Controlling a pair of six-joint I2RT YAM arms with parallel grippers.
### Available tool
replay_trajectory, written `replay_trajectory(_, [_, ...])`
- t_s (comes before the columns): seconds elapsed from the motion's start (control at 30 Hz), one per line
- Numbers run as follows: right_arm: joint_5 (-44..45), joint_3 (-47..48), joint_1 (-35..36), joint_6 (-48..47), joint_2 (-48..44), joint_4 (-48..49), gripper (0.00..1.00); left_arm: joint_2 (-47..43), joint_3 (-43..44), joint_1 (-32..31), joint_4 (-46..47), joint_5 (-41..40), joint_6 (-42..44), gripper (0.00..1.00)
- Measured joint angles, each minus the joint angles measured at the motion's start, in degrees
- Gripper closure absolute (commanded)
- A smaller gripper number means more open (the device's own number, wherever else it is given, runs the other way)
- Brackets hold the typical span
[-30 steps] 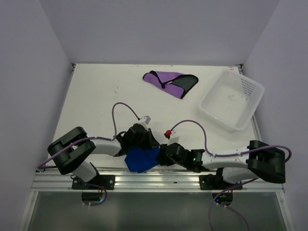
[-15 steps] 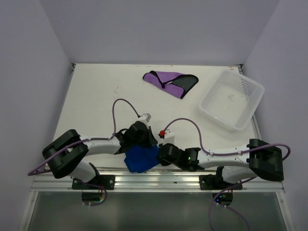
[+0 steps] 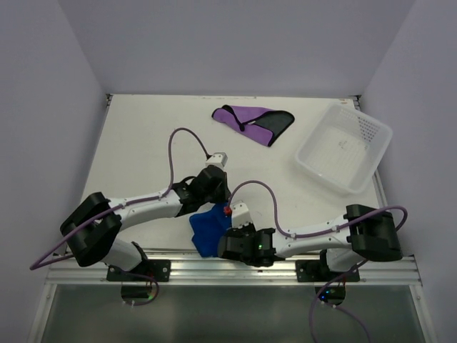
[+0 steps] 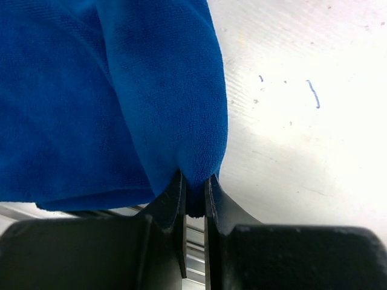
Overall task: Roll the towels
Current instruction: Roll the towel
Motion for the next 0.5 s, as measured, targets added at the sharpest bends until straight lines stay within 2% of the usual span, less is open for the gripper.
replay_trajectory(0.5, [12.68,11.17,2.03,7.54,12.17,-17.40,1.00,-1.09,1.36,0.87,-1.40,1.25,0.79,1.00])
